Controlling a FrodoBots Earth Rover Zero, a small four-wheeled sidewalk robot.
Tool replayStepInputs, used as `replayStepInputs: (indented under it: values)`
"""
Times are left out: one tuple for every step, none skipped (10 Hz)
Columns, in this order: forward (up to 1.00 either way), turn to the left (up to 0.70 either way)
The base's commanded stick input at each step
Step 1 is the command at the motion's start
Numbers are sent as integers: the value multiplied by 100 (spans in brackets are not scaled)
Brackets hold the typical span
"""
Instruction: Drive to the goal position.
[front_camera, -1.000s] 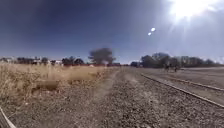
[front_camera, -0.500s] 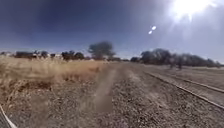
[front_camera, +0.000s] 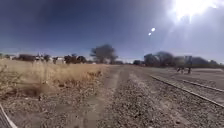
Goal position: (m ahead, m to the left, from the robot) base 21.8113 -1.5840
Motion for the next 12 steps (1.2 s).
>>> replayStepInputs:
  values:
    - [70,0]
    - [70,0]
    - [70,0]
    - [70,0]
    - [70,0]
    - [70,0]
    - [70,0]
    - [70,0]
    - [70,0]
    - [70,0]
    - [70,0]
    - [70,0]
